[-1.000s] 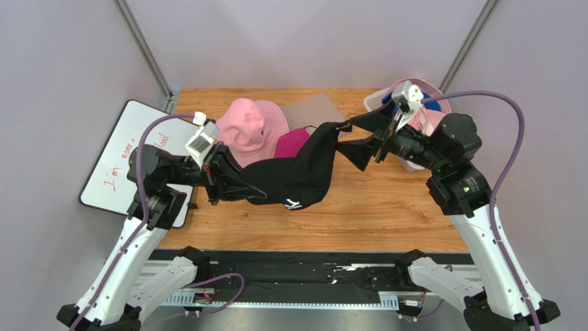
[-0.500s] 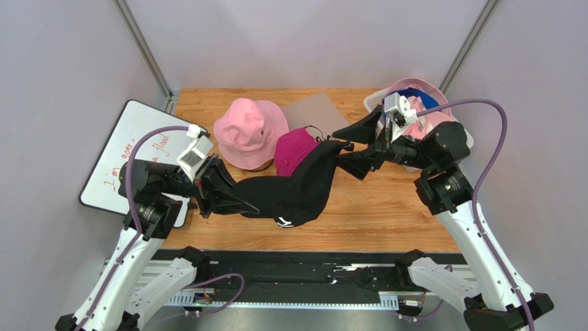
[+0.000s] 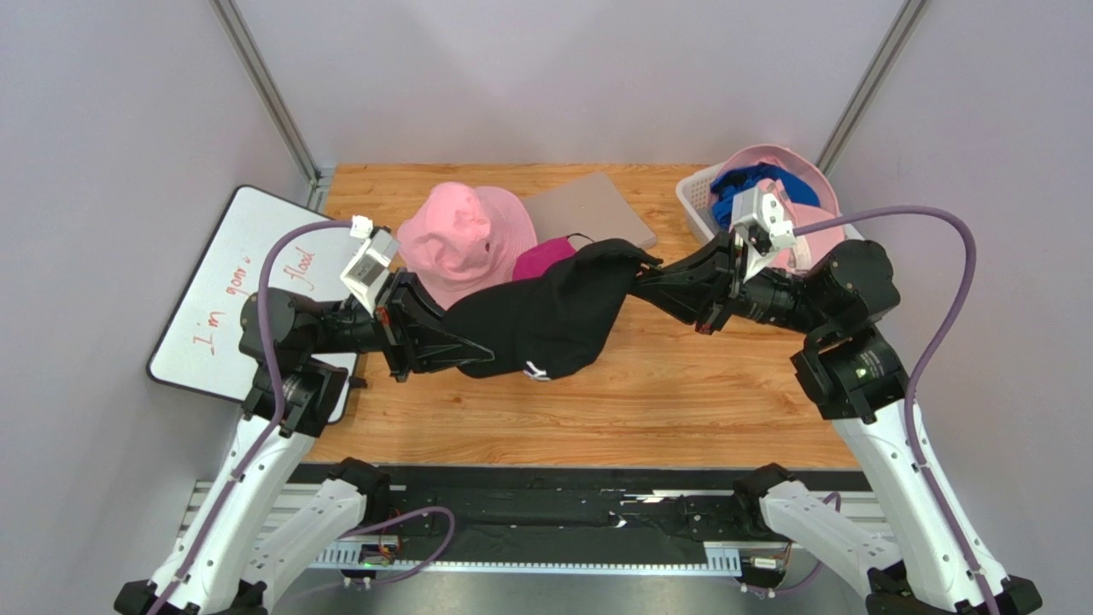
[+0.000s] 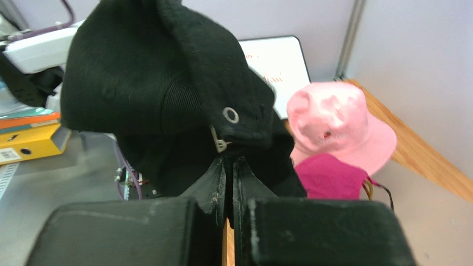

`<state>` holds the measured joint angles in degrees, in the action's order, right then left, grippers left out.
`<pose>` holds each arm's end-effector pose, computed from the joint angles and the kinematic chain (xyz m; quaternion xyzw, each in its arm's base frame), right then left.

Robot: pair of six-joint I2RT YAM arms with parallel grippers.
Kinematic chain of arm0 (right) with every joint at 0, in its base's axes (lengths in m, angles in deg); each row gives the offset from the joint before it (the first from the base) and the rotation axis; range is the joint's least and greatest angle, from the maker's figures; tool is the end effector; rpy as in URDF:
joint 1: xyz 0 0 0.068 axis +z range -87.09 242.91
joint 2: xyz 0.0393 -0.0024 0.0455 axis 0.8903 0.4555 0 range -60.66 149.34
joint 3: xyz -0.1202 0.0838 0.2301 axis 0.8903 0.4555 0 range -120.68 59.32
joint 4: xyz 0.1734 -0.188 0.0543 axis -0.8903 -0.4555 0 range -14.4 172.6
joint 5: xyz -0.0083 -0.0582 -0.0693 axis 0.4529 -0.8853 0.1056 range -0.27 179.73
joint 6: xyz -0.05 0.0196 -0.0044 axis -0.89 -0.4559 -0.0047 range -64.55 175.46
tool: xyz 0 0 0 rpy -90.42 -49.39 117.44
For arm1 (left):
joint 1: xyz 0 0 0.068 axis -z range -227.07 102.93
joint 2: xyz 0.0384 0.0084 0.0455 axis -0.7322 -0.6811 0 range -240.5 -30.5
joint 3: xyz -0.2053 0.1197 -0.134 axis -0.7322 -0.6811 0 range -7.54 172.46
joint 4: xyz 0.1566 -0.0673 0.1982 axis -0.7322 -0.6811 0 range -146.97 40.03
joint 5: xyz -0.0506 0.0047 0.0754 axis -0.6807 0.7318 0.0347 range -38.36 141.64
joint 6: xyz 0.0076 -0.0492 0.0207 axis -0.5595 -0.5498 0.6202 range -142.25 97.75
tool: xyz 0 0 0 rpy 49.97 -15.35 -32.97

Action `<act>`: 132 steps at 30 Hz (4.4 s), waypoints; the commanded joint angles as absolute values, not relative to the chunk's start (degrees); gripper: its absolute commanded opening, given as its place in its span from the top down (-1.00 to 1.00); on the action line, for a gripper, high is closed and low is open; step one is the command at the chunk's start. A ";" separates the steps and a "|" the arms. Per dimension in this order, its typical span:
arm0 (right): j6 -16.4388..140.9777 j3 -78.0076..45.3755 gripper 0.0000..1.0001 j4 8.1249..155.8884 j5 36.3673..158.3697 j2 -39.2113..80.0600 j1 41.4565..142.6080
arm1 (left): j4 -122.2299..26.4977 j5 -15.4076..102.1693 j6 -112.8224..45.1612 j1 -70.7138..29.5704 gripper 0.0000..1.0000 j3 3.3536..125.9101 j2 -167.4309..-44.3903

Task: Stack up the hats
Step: Stack the hat on the hat.

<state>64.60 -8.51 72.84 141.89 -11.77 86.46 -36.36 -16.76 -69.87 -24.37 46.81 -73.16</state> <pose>0.1294 0.0869 0.4640 -0.4051 0.5356 0.4660 0.5760 0.1093 -0.0816 0.4381 0.3682 0.5346 -0.6483 0.3981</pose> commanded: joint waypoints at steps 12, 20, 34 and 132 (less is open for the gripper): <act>63.10 -22.41 1.00 50.17 123.75 -7.05 86.37 | -33.08 -4.35 -70.07 -32.04 1.00 36.24 -73.22; 64.07 -26.81 1.00 49.82 120.93 4.46 86.37 | -39.42 3.30 -65.15 -32.04 1.00 30.88 -69.97; 62.93 -37.79 1.00 44.20 119.61 18.26 86.28 | -28.36 5.68 -77.25 -32.04 1.00 19.37 -70.14; 67.50 -43.69 1.00 45.61 113.29 35.94 84.53 | -18.77 16.14 -66.55 -32.13 1.00 15.66 -89.22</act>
